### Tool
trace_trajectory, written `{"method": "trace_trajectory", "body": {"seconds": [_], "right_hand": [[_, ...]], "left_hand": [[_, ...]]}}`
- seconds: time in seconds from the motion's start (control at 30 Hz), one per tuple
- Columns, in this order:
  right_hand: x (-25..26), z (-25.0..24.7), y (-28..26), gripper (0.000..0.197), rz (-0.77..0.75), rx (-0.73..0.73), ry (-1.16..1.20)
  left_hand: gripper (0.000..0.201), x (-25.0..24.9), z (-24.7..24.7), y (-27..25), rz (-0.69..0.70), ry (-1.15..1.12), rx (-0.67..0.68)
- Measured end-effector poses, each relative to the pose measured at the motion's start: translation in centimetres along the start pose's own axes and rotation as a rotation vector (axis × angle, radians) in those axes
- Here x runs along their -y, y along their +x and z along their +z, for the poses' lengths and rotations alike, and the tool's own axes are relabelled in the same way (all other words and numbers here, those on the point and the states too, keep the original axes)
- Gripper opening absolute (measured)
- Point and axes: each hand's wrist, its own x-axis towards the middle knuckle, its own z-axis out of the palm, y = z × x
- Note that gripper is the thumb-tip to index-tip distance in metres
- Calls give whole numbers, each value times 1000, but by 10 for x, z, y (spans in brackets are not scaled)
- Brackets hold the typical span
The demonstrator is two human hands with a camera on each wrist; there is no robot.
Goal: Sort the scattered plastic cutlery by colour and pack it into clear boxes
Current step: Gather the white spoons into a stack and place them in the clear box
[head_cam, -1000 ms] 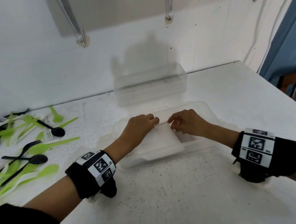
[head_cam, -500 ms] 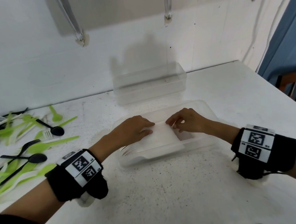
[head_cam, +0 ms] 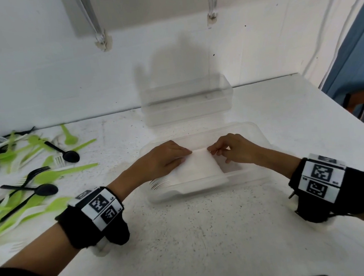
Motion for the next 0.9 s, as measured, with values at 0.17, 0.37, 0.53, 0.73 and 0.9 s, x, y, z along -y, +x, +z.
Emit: {"method": "trace_trajectory", "body": {"seconds": [0.17,0.37,0.53,0.73,0.9], "right_hand": [[2,0,0,37,53,-11,102],[7,5,6,41,102,6,115],[3,9,10,31,18,-38,-14],[4,14,8,31,-188,-105,-464],[7,15,6,34,-242,-65,-460]], "left_hand": [[40,-3,0,0,-36,73,16],[35,-4,-4,1,-37,8,-26],[38,-4,-4,0,-27,-1,-33],[32,-8,-5,0,-98,86,-29],[25,-10,-10,1,-74,41,36]]}}
